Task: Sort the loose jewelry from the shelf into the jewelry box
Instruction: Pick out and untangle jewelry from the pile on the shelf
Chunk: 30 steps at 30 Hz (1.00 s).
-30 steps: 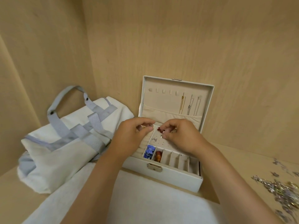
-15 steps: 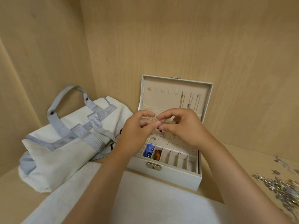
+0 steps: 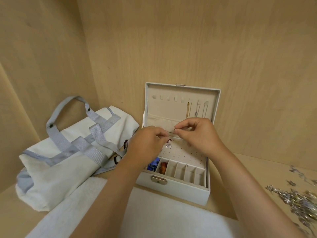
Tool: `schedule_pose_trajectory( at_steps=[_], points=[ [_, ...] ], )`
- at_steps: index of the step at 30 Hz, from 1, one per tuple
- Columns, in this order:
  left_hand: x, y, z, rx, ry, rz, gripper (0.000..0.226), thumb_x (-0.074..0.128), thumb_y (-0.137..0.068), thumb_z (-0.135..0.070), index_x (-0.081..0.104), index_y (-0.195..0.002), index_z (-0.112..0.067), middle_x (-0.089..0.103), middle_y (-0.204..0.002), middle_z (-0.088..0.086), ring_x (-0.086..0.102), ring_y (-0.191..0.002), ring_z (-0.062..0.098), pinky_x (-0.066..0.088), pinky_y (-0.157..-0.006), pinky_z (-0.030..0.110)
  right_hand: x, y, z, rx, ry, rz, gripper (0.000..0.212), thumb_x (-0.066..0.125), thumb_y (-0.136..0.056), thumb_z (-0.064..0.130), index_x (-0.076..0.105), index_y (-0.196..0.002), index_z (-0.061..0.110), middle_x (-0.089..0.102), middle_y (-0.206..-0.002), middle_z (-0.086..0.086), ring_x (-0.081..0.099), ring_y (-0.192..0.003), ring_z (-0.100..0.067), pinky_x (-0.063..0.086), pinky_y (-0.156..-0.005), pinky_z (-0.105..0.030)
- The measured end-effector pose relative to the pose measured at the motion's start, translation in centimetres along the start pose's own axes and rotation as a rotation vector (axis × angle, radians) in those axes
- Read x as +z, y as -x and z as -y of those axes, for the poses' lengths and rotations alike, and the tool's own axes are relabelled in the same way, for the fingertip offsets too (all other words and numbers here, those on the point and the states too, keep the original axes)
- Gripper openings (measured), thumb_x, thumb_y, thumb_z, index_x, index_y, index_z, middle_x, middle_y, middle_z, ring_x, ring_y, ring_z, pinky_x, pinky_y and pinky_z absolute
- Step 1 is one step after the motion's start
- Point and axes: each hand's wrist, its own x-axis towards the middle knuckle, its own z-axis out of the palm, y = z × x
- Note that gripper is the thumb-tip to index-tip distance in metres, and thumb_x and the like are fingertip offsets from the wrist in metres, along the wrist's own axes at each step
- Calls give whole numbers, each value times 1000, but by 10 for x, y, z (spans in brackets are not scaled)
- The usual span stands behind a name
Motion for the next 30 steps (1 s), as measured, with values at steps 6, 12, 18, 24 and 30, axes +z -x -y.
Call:
schedule_pose_trajectory(
  at_steps=[6,12,18,24,30],
  points=[
    [8,-5,-8,94,-268,49,10,69,-90,-38,77,-96,-36,62,-96,-19,52,-90,-1,37,-65,19,-1,-2,-9,-12,119,-1,7,80,-82,19,80,-85,25,73,-79,15,65,-74,6,47,-72,-11],
    [-5,-4,7,69,-56,-58,6,70,-88,-37,73,-83,-37,67,-89,-20,58,-78,0,52,-76,30,10,2,-2,-27,223,61,5,79,-83,24,79,-81,29,73,-81,17,65,-82,4,54,-83,-24],
    [-27,2,16,-13,248,-168,11,61,-96,-28,67,-87,-32,72,-77,-17,63,-72,5,51,-71,28,29,9,7,-123,576,77,8,68,-88,34,76,-90,33,72,-87,18,62,-88,-3,51,-77,-27],
    [-21,4,20,20,304,-168,14,60,-98,-26,73,-96,-26,71,-77,-13,64,-78,4,47,-69,12,45,10,10,-206,866,62,16,58,-90,34,74,-88,32,71,-86,13,64,-83,-11,50,-70,-29],
    [-19,6,23,23,294,-108,21,55,-100,-22,70,-113,-29,73,-88,-18,63,-80,-7,50,-78,19,50,9,4,-316,942,28,14,60,-89,33,72,-85,28,68,-83,8,63,-77,-16,48,-62,-30]
  ],
)
